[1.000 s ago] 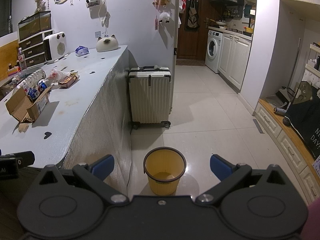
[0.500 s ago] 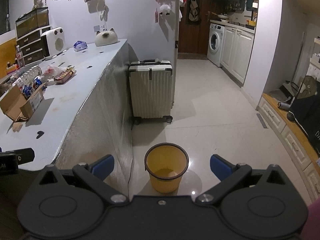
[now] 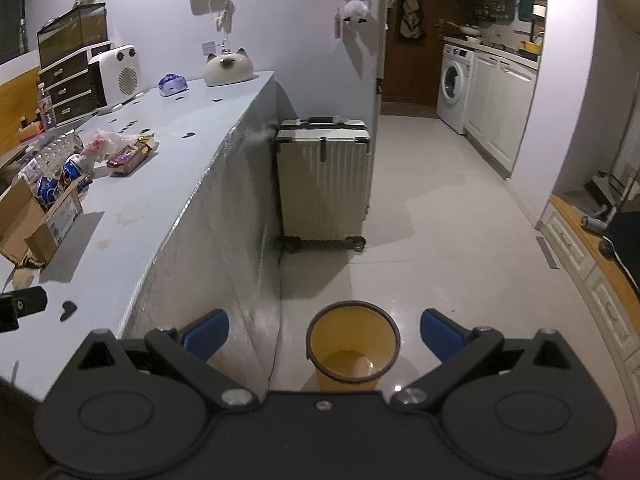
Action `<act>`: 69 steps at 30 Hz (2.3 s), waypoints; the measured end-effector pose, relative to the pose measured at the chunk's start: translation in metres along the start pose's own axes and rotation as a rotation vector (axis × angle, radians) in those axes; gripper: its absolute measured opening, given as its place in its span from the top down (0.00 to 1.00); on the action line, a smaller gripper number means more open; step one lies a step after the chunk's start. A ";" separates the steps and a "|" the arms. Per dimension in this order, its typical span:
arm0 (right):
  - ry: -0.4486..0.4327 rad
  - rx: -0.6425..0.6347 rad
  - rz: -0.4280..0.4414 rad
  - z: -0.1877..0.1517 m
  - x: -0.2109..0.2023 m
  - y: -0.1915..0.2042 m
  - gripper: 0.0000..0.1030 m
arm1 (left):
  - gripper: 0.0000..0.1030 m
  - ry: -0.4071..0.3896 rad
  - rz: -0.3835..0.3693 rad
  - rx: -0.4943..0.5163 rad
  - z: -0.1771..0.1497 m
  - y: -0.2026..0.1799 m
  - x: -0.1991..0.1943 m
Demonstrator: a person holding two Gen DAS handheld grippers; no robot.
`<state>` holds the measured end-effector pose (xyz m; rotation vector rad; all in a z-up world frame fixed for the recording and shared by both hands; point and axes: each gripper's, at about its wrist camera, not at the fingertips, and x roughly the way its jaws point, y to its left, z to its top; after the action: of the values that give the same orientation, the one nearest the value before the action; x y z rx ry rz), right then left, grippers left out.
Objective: Collect trash
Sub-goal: 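Reach the left gripper to the cardboard box and grasp its flap, then grasp the red snack wrapper with the right gripper while the left holds cardboard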
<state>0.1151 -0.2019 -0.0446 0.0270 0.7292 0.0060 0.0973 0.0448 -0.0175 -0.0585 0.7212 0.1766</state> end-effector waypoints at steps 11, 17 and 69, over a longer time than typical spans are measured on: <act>-0.040 -0.031 0.124 0.037 0.044 0.046 0.00 | 0.00 -0.088 0.071 -0.131 0.009 0.065 0.045; -0.072 -0.042 0.233 0.062 0.062 0.083 0.00 | 0.00 -0.058 0.038 -0.140 0.012 0.090 0.070; 0.293 0.136 0.808 0.115 0.128 0.239 0.66 | 0.68 -0.293 -0.114 -0.112 0.021 0.111 0.073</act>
<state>0.2880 0.0359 -0.0379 0.4568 0.9696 0.7448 0.1447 0.1671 -0.0496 -0.1765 0.4136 0.1130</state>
